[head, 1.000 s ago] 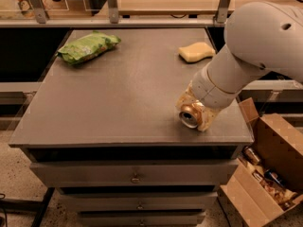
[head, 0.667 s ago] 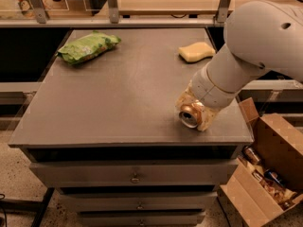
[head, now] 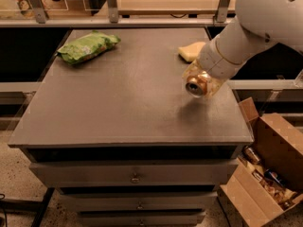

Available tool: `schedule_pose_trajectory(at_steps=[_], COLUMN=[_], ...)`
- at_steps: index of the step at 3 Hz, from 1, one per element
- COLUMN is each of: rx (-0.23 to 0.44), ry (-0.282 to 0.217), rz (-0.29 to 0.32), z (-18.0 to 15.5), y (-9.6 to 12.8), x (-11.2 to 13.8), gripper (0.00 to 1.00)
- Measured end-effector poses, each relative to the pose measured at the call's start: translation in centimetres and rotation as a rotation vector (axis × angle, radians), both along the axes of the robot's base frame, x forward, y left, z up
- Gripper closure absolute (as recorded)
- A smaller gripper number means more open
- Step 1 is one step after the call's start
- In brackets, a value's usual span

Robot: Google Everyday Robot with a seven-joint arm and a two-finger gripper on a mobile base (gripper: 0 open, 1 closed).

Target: Move orange can near sponge

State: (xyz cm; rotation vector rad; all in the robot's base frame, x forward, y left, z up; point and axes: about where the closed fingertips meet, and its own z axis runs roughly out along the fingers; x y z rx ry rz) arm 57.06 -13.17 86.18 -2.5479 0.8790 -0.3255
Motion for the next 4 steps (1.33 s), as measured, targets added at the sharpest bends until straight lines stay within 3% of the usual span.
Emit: schedule_pose_trajectory(at_steps=[1,2,4], rx=[-0.03,-0.019,0.012], ry=[-0.019,0.007,0.001], rz=[0.003,-0.031,-0.052], z=[0.7,-0.5,-0.6], y=[-1.3,-3.5,-4.6], x=[3.5,6.7,9.8], gripper=[1.0,1.0,1.0])
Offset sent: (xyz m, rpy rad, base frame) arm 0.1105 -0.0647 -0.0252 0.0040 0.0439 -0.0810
